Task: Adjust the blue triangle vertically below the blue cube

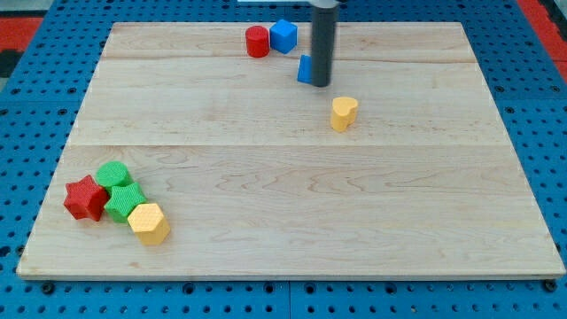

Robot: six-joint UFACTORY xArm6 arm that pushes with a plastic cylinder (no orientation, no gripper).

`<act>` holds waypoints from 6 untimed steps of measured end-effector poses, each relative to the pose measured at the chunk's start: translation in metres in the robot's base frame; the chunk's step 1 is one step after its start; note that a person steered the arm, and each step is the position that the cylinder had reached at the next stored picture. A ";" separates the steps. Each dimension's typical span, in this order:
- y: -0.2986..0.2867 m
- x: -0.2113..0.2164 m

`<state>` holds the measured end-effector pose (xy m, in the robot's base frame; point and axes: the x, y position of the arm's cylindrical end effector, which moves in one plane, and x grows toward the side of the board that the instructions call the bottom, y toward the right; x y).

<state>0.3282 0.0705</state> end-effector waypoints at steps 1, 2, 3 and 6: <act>0.075 0.002; 0.092 -0.036; -0.028 -0.081; 0.130 -0.034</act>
